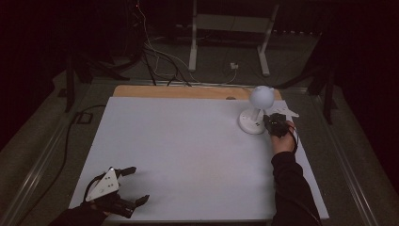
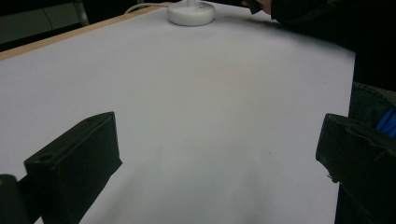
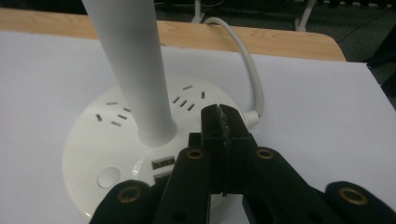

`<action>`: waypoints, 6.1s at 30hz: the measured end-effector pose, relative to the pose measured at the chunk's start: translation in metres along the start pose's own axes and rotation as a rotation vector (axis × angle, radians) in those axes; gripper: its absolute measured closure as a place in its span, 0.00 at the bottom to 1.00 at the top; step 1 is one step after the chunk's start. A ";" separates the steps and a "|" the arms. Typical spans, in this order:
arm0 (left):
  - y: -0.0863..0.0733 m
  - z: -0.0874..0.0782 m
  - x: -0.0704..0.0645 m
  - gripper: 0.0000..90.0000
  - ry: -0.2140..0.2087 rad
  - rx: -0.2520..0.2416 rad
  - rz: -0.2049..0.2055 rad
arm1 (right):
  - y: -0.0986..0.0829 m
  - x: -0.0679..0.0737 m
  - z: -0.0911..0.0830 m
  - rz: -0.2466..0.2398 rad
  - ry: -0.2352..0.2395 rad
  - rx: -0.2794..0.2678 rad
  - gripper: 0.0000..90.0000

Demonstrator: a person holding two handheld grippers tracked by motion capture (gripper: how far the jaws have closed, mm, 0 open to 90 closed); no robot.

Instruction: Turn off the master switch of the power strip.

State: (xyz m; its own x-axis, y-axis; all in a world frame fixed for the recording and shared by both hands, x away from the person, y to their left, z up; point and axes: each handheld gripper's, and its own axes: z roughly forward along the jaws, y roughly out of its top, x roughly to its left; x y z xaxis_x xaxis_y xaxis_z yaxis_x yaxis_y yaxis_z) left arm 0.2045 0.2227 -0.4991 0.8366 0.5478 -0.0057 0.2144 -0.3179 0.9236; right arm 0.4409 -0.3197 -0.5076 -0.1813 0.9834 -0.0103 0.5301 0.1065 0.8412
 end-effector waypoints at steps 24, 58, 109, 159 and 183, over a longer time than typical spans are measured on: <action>0.000 0.000 0.000 0.00 -0.001 0.002 -0.003 | -0.006 -0.003 0.007 -0.012 -0.018 0.003 1.00; 0.000 -0.001 -0.001 0.00 -0.004 -0.006 -0.001 | -0.008 0.007 0.010 -0.083 -0.079 -0.003 1.00; 0.000 -0.001 0.000 0.00 0.005 -0.002 -0.002 | -0.005 -0.007 -0.023 0.037 0.137 -0.042 0.14; 0.000 -0.001 0.000 0.00 -0.003 -0.002 0.005 | -0.061 0.062 -0.114 -0.185 0.557 -0.030 0.01; 0.000 -0.001 -0.001 0.00 -0.004 0.002 0.007 | -0.102 0.062 -0.140 -0.303 0.583 0.056 0.01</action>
State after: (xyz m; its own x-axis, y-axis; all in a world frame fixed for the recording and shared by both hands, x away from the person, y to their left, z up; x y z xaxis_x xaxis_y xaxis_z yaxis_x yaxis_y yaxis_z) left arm 0.2031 0.2223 -0.4986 0.8399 0.5427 -0.0011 0.2097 -0.3227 0.9230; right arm 0.2599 -0.2904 -0.5181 -0.7395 0.6699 0.0657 0.4249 0.3888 0.8175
